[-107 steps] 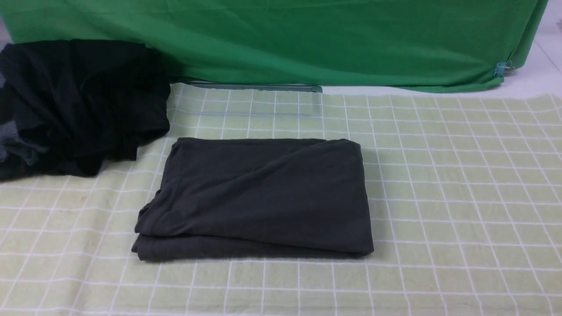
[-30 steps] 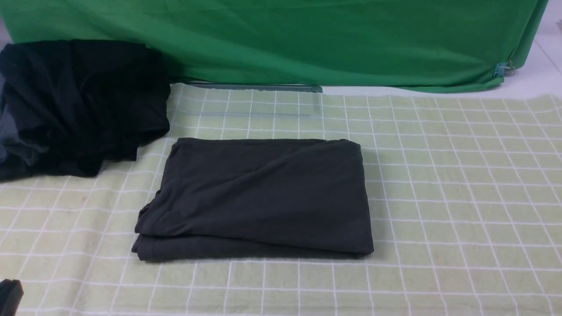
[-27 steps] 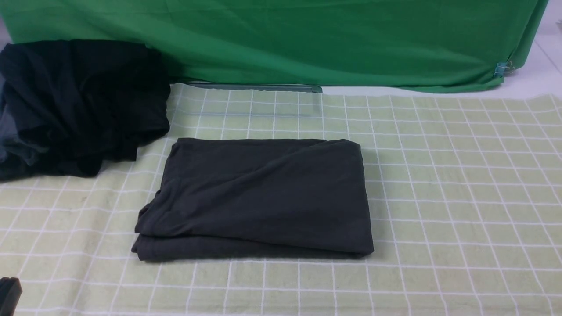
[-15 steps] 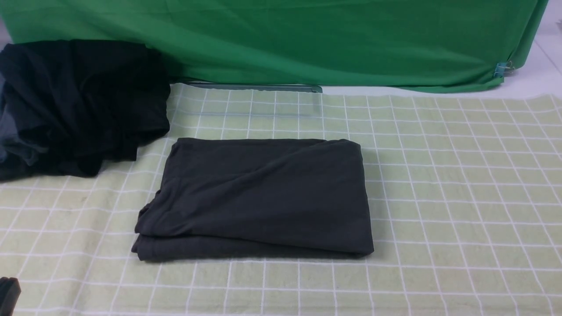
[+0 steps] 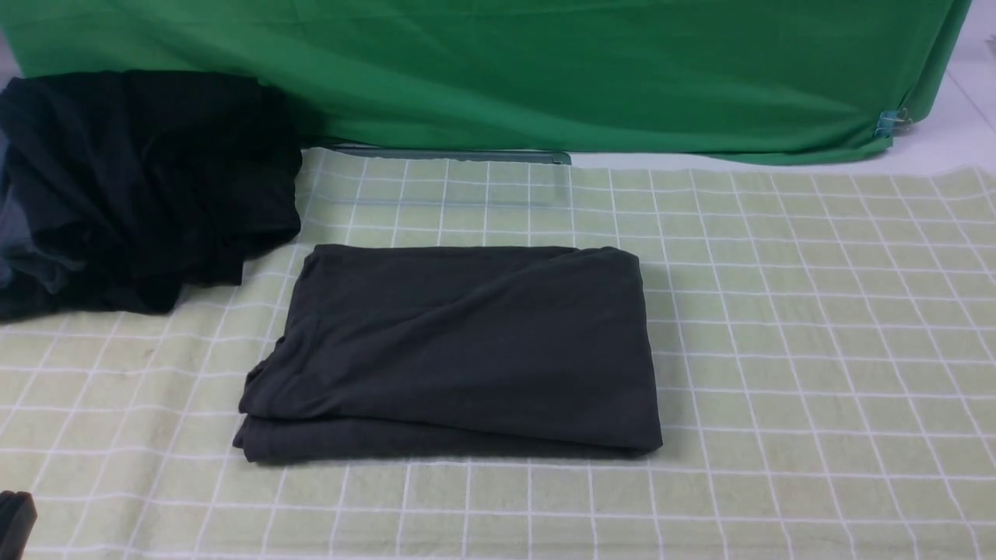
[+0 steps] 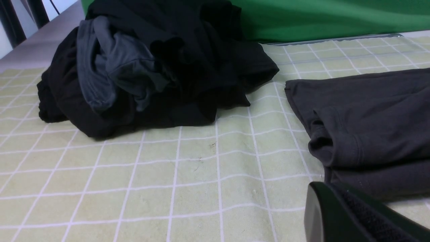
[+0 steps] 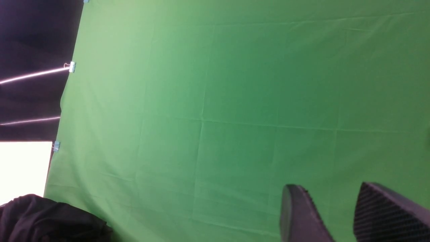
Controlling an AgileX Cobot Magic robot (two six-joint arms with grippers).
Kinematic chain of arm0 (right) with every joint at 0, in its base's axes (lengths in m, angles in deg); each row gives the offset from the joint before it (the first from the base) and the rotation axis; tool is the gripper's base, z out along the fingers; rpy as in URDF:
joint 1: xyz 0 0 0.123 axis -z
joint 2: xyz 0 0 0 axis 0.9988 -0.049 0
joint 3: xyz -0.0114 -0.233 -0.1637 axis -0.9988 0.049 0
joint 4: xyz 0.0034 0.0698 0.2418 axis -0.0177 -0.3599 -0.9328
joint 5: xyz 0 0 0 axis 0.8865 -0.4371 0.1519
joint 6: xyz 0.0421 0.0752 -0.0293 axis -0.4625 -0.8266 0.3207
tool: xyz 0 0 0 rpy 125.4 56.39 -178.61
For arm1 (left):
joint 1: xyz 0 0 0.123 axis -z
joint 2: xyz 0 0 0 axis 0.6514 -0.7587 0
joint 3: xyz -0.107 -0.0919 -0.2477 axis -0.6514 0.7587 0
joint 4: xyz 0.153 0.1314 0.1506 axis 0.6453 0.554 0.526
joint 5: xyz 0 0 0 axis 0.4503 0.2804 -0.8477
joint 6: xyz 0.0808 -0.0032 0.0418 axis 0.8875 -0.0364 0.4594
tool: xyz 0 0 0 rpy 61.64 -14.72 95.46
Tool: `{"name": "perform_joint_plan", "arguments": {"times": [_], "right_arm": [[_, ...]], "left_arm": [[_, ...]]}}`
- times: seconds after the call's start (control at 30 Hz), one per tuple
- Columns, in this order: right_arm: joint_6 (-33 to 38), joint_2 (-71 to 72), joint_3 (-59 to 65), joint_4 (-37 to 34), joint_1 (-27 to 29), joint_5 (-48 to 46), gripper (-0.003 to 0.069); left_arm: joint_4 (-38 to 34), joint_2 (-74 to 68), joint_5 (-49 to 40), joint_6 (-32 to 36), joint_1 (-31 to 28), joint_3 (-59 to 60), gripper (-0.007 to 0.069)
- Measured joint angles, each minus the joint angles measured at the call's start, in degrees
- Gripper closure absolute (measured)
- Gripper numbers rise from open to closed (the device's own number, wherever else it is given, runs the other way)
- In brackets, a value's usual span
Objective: Fold a long-sleeved shirt over a green coffee tablecloth.
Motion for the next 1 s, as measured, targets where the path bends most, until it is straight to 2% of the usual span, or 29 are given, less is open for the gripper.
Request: {"name": "perform_joint_plan", "arguments": {"times": [0.13,0.17,0.2,0.27,0.43,0.6,1.0], "right_arm": [[0.00,0.34,2.65,0.00,8.26,-4.16,0.0417],[0.00,0.34,2.92,0.00,8.79,-4.32,0.0417],[0.78,0.40,5.72,0.00,13.40,-5.95,0.0417],[1.87,0.54,7.66,0.00,16.19,-6.92,0.0417],[4.43,3.26,21.29,0.00,24.21,-9.10,0.0417],[4.43,4.21,24.17,-0.06,26.32,-15.39,0.0417],[3.01,4.18,24.17,-0.17,26.43,-15.54,0.0417]], "left_arm": [[0.00,0.00,0.00,0.00,0.00,0.00,0.0623],[0.00,0.00,0.00,0.00,0.00,0.00,0.0623],[0.00,0.00,0.00,0.00,0.00,0.00,0.0623],[0.00,0.00,0.06,0.00,0.00,0.00,0.0623],[0.00,0.00,0.20,0.00,0.00,0.00,0.0623],[0.00,0.05,-0.06,0.00,0.00,0.02,0.0623],[0.20,0.05,-0.06,0.00,0.00,0.02,0.0623]]}}
